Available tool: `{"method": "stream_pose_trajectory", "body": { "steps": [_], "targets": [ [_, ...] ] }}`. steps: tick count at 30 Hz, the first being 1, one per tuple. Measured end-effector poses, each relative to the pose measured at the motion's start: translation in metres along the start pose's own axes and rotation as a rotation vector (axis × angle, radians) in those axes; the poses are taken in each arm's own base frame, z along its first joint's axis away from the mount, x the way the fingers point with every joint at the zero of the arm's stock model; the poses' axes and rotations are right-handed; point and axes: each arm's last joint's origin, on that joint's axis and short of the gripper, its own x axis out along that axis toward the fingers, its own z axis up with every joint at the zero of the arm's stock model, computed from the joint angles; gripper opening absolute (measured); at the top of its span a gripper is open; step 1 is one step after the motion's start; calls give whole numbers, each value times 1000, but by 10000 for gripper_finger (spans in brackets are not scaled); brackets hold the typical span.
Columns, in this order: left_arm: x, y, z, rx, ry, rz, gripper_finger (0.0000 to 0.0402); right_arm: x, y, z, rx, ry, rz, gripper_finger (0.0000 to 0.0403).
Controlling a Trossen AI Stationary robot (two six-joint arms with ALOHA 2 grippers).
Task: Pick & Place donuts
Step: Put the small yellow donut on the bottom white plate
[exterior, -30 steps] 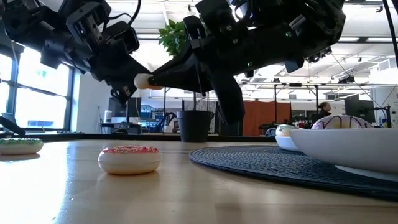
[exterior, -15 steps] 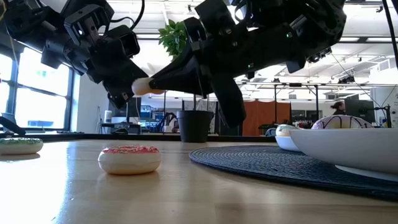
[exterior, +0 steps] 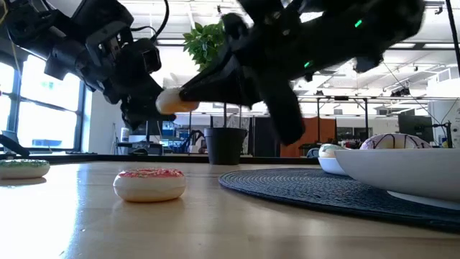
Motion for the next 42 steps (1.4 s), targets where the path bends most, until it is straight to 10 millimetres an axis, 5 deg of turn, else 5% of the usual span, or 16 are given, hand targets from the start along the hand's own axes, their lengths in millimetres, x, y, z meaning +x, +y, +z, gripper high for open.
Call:
{"method": "stream_pose_trajectory", "body": {
  "steps": [7,18,22,30,42],
  "targets": [
    [0,1,-4,-5,39,10,179,-48,20,35,120,189,92,9],
    [0,1,-3,-4,34,8,179,-132,16,76,771,271,398,15],
    [0,1,-3,-4,36,6,179,-152,38,83,755,336,492,6],
    [0,1,-3,3,37,1,179,-176,78,71,637,522,309,17],
    [0,0,0,107,3,-7,179,-181,78,57,913,727,196,30]
  ]
}}
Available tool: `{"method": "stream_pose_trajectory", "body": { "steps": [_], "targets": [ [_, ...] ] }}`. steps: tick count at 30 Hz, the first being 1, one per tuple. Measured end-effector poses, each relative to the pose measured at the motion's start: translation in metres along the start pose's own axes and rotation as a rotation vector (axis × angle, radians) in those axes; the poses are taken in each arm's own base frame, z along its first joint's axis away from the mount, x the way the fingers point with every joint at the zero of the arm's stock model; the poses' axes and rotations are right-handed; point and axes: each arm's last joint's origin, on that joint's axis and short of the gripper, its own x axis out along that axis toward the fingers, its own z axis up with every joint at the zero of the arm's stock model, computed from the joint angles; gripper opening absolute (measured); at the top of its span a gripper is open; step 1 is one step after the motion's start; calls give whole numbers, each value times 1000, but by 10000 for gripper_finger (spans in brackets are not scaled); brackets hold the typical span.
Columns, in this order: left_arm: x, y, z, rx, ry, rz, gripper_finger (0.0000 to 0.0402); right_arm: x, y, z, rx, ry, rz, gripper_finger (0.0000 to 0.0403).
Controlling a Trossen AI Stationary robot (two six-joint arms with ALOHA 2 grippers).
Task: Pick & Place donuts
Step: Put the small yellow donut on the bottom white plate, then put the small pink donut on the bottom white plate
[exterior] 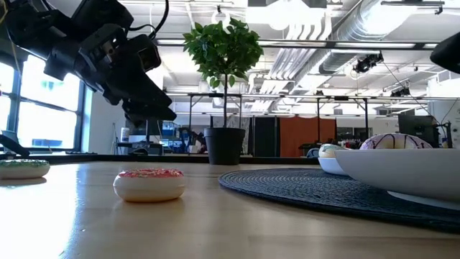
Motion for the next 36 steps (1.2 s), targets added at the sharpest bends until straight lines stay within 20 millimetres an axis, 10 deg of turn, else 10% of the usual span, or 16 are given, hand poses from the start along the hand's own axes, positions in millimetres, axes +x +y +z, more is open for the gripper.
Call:
{"method": "stream_pose_trajectory", "body": {
  "steps": [27,36],
  "targets": [
    [0,0,0,-3,5,-7,179,7,-10,9,111,30,-30,217],
    [0,0,0,-3,6,-7,179,6,-2,10,95,112,110,222]
  ]
}}
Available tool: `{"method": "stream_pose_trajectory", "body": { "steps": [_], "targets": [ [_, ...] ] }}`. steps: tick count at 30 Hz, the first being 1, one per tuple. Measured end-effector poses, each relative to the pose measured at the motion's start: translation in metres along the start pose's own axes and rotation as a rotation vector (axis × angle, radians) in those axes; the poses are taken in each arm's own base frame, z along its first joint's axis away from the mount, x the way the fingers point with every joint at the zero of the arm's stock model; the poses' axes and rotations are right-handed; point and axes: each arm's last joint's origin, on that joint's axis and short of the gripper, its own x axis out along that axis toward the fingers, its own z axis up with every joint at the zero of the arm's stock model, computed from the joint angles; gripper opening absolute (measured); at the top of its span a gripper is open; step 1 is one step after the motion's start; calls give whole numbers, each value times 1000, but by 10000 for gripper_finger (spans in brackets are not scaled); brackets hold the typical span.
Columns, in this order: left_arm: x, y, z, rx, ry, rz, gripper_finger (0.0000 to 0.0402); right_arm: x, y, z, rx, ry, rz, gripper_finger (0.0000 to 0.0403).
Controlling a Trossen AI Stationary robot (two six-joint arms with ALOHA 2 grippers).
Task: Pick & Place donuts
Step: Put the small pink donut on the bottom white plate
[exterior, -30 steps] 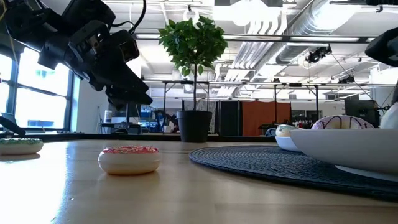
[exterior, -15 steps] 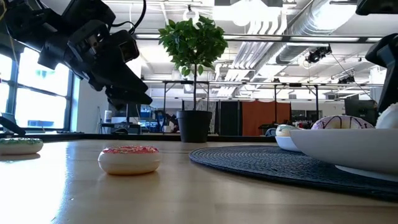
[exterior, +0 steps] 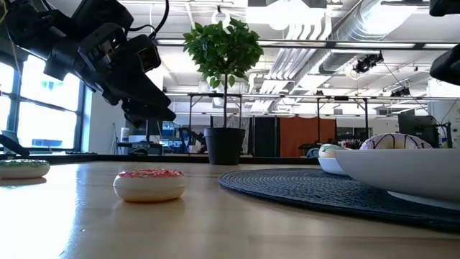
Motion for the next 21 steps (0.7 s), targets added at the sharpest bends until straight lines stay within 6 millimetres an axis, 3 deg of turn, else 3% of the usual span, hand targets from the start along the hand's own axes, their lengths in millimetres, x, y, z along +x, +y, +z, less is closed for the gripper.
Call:
{"method": "stream_pose_trajectory", "body": {
  "steps": [6,14,18,21],
  "targets": [
    [0,0,0,0,0,1,179,2,-1,11,-51,-101,-7,209],
    [0,0,0,0,-1,1,179,-1,-8,75,-65,-677,-225,206],
    [0,0,0,0,0,1,179,6,-20,107,-89,-690,-66,206],
    [0,0,0,0,1,2,179,29,-29,122,-88,-645,75,203]
  ]
}}
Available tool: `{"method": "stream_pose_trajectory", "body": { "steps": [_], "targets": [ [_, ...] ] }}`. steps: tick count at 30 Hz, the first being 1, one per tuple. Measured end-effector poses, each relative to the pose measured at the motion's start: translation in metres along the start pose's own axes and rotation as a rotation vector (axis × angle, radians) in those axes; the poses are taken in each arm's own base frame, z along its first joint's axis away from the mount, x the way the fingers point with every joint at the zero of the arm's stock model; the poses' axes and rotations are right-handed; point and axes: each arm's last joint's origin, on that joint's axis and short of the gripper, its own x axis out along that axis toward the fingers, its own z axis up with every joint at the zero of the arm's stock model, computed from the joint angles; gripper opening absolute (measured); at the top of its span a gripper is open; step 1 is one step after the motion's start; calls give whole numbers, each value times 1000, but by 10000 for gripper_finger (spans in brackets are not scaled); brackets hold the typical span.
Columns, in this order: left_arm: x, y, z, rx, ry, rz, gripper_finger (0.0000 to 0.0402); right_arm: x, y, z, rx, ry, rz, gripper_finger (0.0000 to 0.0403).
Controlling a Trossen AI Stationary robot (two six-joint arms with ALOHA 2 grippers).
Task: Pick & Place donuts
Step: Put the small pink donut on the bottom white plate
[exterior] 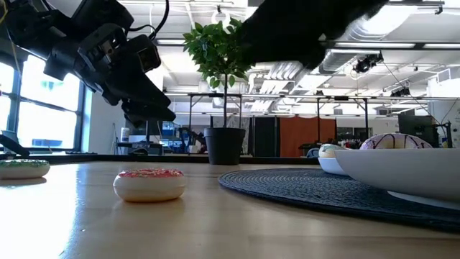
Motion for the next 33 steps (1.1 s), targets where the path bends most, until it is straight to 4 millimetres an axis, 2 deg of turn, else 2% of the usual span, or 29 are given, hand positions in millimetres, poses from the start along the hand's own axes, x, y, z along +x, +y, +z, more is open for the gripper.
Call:
{"method": "stream_pose_trajectory", "body": {
  "steps": [5,10,13,18,22,29,33],
  "targets": [
    [0,1,0,4,-10,41,179,43,-17,-24,29,43,42,192],
    [0,3,1,7,-34,105,179,72,-20,-47,47,53,145,175],
    [0,3,1,7,-34,105,179,85,-14,-48,43,75,187,165],
    [0,3,0,7,-26,107,179,104,-1,-35,-74,113,205,153],
    [0,3,0,6,-19,94,179,105,0,-35,-126,236,164,152],
    [0,3,-2,5,4,90,179,107,-2,-31,-96,256,192,150],
    [0,3,-2,5,3,92,179,109,-9,-30,-73,270,194,136]
  ]
}}
